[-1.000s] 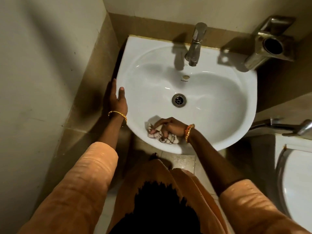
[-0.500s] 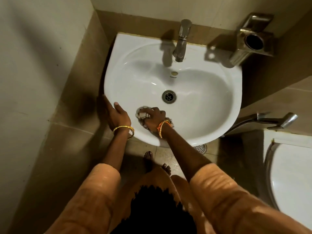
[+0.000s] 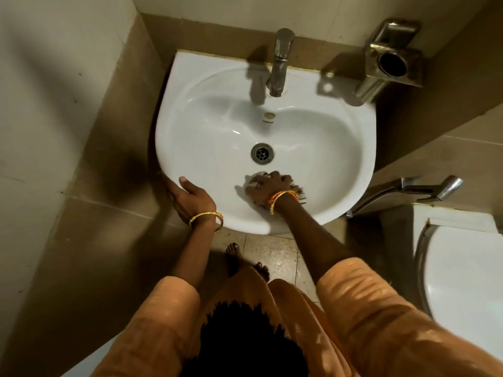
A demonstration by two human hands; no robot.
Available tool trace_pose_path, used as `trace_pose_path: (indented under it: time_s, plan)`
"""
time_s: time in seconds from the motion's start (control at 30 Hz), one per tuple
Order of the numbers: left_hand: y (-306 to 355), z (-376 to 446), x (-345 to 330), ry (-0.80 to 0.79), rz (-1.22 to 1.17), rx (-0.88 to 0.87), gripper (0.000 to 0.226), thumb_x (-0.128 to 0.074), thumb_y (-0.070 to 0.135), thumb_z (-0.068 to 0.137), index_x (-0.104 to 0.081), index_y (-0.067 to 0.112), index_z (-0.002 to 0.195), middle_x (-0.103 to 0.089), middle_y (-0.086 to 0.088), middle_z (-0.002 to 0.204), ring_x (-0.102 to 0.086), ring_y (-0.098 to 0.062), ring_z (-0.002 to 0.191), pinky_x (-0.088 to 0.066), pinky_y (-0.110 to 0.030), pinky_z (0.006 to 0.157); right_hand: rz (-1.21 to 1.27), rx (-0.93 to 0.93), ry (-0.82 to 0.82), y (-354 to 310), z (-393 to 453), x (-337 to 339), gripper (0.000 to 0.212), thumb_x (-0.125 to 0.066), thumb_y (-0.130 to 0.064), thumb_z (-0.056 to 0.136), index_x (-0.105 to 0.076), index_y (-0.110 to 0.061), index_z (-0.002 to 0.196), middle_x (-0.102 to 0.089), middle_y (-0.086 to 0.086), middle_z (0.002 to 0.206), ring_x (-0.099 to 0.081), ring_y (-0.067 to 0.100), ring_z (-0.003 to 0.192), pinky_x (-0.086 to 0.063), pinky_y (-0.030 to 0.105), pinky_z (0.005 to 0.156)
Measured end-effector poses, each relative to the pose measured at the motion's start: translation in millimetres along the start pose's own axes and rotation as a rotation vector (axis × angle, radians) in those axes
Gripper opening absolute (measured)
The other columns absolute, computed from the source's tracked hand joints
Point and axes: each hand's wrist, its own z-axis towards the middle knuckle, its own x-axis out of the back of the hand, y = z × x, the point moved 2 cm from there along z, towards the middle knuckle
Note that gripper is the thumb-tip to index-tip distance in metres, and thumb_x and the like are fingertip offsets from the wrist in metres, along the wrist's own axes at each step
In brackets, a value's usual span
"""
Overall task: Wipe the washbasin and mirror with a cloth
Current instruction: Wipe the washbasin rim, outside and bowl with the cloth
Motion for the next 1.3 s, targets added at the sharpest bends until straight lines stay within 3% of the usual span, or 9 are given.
trace_pose_path:
  time_s: [0.1,0.27,0.47,0.7,0.83,0.93,1.13,1.2,1.3]
  plan:
    - [3,-9,0,0.031,0.008,0.045,0.050,-0.032,0.017,0.101,-0.021,0.007,0.149,-0.029,-0.014,0.154,-0.030,-0.024,0.140,-0.018,-0.016,0.100,0.038,0.082,-0.080,-22,-25,-8,0.063,-0.031,-0.075,0.081,-0.043,-0.043,0.133,-0.033,0.007,0.148,-0.025,0.040,0.134,-0.019,0.058,0.110]
    - [1,-10,-1,0.033,0.031,0.033,0.050,-0.031,0.019,0.101,-0.022,0.007,0.149,-0.029,-0.013,0.154,-0.031,-0.024,0.140,-0.019,-0.015,0.100,-0.087,0.159,0.053,6,-59,5,0.042,-0.038,-0.059,0.091,-0.048,-0.044,0.129,-0.042,0.004,0.143,-0.034,0.034,0.130,-0.024,0.049,0.105]
    - [2,-12,2,0.018,0.042,0.013,0.050,-0.032,0.019,0.101,-0.021,0.006,0.149,-0.028,-0.013,0.155,-0.030,-0.024,0.141,-0.018,-0.017,0.101,-0.413,-0.069,0.214,73,-43,44,0.043,-0.040,-0.046,0.091,-0.051,-0.034,0.131,-0.038,0.008,0.146,-0.027,0.038,0.134,-0.018,0.052,0.109]
    - [8,-15,4,0.027,0.046,0.000,0.051,-0.033,0.016,0.101,-0.019,0.006,0.149,-0.027,-0.013,0.155,-0.032,-0.026,0.140,-0.018,-0.015,0.100,-0.286,-0.010,0.124,65,-53,37,0.044,-0.040,-0.048,0.092,-0.041,-0.041,0.136,-0.037,0.005,0.148,-0.027,0.037,0.137,-0.016,0.053,0.112]
    - [6,-14,7,0.015,0.100,-0.010,0.051,-0.034,0.016,0.101,-0.019,0.006,0.149,-0.029,-0.014,0.154,-0.032,-0.027,0.139,-0.019,-0.018,0.099,-0.251,-0.159,0.340,84,-25,66,0.052,-0.054,-0.034,0.087,-0.040,-0.026,0.137,-0.043,0.010,0.143,-0.028,0.037,0.135,-0.015,0.054,0.111]
    - [4,-10,5,0.002,0.126,-0.033,0.052,-0.034,0.016,0.100,-0.019,0.006,0.149,-0.030,-0.015,0.153,-0.032,-0.028,0.139,-0.020,-0.021,0.099,-0.317,-0.135,0.445,91,-4,90,0.059,-0.064,-0.022,0.078,-0.045,-0.022,0.133,-0.040,0.009,0.145,-0.025,0.034,0.136,-0.015,0.053,0.111]
    - [8,12,1,-0.024,0.228,-0.031,0.058,-0.040,0.023,0.097,-0.019,0.004,0.148,-0.030,-0.021,0.150,-0.034,-0.034,0.135,-0.031,-0.036,0.102,-0.378,-0.049,0.283,103,-14,72,0.068,-0.058,-0.022,0.080,-0.033,-0.029,0.143,-0.027,0.003,0.153,-0.016,0.030,0.142,-0.008,0.047,0.116]
    - [6,41,-6,-0.051,0.272,-0.109,0.062,-0.039,0.030,0.095,-0.022,0.000,0.147,-0.028,-0.024,0.151,-0.028,-0.036,0.139,-0.025,-0.036,0.110,-0.385,-0.082,0.306,107,-13,78,0.063,-0.058,-0.020,0.081,-0.040,-0.031,0.140,-0.032,0.003,0.150,-0.021,0.031,0.140,-0.010,0.048,0.115]
    - [8,81,-19,-0.129,0.328,-0.140,0.060,-0.039,0.034,0.095,-0.030,-0.003,0.142,-0.037,-0.024,0.146,-0.036,-0.038,0.135,-0.027,-0.039,0.111,-0.366,-0.158,0.519,99,1,97,0.052,-0.061,-0.011,0.077,-0.056,-0.027,0.126,-0.035,0.008,0.145,-0.026,0.035,0.135,-0.016,0.053,0.110]
